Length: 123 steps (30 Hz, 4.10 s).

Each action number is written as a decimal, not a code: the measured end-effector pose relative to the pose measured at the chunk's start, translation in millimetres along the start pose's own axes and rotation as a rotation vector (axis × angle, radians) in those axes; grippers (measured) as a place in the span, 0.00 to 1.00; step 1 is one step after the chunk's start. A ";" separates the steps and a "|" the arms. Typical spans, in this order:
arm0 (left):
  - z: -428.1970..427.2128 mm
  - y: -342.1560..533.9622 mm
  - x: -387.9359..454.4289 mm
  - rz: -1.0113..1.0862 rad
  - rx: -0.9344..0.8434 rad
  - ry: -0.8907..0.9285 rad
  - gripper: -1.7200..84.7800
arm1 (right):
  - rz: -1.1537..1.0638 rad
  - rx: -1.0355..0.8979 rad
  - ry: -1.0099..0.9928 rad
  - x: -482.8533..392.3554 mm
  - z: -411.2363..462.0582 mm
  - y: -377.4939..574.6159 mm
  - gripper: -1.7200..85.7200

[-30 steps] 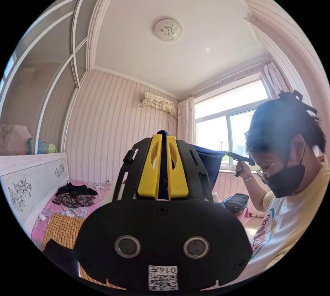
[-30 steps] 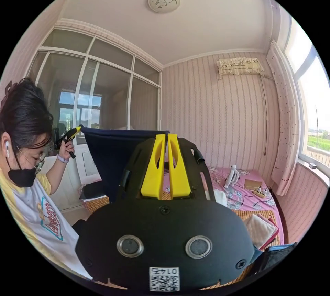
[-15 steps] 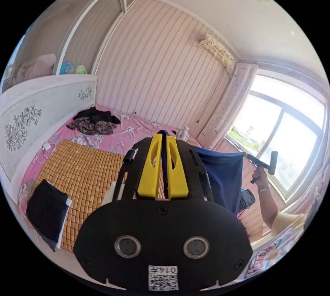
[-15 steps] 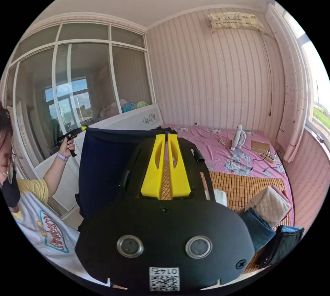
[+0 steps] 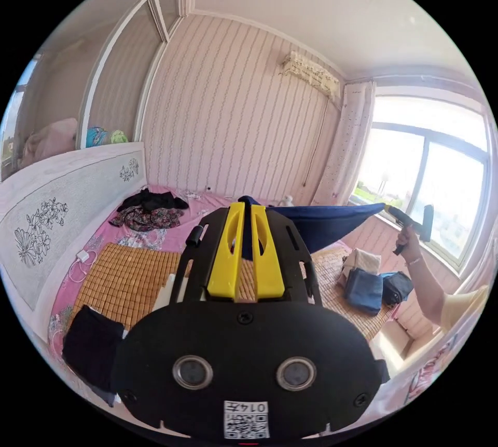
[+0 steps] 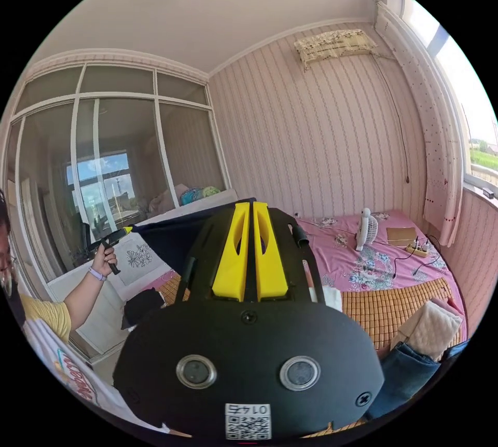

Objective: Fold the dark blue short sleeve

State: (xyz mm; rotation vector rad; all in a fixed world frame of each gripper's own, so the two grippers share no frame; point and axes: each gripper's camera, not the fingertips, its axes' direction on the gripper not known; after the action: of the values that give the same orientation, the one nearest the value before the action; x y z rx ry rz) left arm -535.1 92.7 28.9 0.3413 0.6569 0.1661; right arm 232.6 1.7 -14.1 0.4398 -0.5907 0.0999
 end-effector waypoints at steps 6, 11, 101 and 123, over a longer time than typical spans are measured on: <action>115.7 111.8 -66.0 -0.269 -0.444 0.099 0.02 | 0.146 -0.416 0.089 50.4 80.6 134.5 0.02; 180.3 206.3 -101.7 -0.522 -0.681 0.091 0.02 | 0.437 -0.643 0.109 110.5 130.6 243.9 0.03; 471.2 -67.5 -98.6 -0.158 -0.615 0.113 0.05 | 0.137 -0.771 0.210 208.1 469.4 150.9 0.11; 620.2 -82.9 67.3 0.048 -0.947 0.142 0.06 | 0.497 -0.740 0.223 365.5 440.8 139.5 0.04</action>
State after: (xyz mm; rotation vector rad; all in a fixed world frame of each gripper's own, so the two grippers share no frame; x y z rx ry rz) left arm -92.7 -126.8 418.9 -0.5703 0.6408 0.5236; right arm 277.7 -73.4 568.7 -0.4396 -0.4654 0.3832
